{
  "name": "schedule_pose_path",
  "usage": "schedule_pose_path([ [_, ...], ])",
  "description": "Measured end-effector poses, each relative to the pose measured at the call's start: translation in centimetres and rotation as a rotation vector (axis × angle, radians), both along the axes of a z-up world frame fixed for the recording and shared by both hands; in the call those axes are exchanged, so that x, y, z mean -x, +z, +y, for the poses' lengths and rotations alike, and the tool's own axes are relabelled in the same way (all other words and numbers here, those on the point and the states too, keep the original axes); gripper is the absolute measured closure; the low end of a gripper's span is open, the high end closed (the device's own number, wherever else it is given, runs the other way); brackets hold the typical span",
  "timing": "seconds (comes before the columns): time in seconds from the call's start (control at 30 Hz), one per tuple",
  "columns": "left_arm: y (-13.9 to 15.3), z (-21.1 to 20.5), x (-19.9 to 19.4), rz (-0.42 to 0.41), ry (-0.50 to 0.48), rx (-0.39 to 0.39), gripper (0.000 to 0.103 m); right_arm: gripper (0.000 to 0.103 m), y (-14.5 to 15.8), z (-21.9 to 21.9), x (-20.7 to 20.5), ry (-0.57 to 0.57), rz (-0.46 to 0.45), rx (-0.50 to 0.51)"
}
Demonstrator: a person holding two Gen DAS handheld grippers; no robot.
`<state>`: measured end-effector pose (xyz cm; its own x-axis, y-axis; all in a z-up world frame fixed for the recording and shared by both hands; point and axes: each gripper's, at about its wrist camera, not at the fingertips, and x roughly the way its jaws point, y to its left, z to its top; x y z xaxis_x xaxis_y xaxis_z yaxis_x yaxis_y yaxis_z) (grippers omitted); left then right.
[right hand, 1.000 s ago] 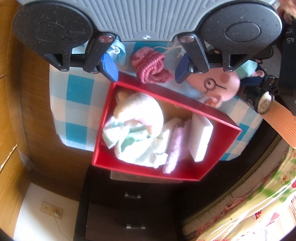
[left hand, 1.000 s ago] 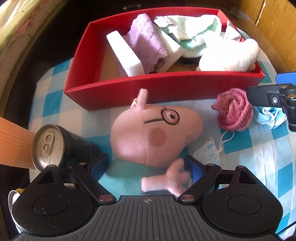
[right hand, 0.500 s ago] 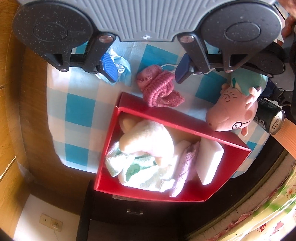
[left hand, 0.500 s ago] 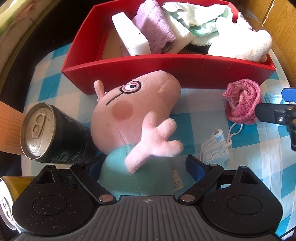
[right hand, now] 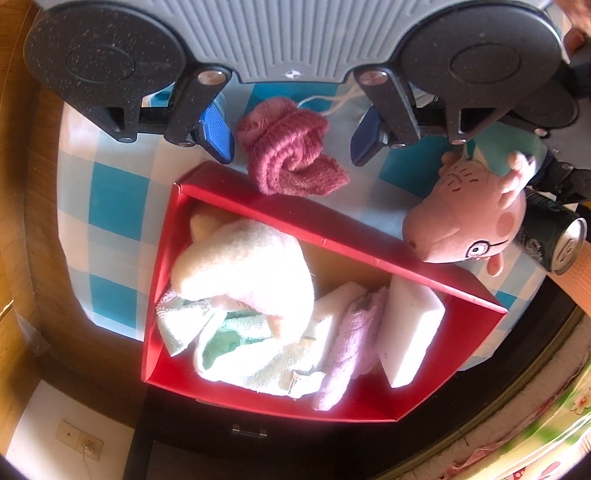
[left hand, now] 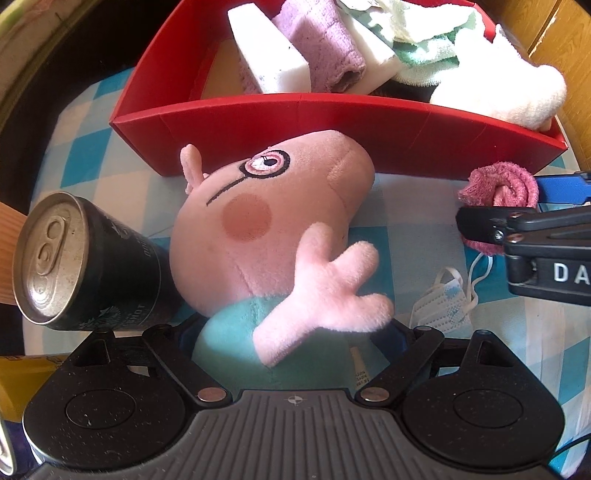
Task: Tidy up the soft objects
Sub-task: 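Grasp the pink pig plush with the left gripper while the right gripper grasps the pink knit hat, then lift and carry the pig plush and pink hat over the red box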
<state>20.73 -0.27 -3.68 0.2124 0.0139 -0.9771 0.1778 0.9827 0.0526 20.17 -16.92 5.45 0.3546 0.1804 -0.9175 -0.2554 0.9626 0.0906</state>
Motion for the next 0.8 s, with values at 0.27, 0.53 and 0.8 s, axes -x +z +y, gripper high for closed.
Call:
schedule_pose_path([
  [0.27, -0.2, 0.4, -0.2, -0.004, 0.006, 0.014, 0.018, 0.071, -1.7, 0.7, -0.6, 0.012, 0.009, 0.048],
  [0.53, 0.5, -0.8, 1.5, -0.021, -0.024, -0.035, 0.032, 0.084, -1.7, 0.5, 0.3, 0.032, 0.029, 0.051],
  [0.8, 0.6, -1.5, 2.4, -0.015, -0.062, -0.064, 0.034, 0.086, -1.8, 1.0, 2.0, 0.08, 0.035, 0.064],
])
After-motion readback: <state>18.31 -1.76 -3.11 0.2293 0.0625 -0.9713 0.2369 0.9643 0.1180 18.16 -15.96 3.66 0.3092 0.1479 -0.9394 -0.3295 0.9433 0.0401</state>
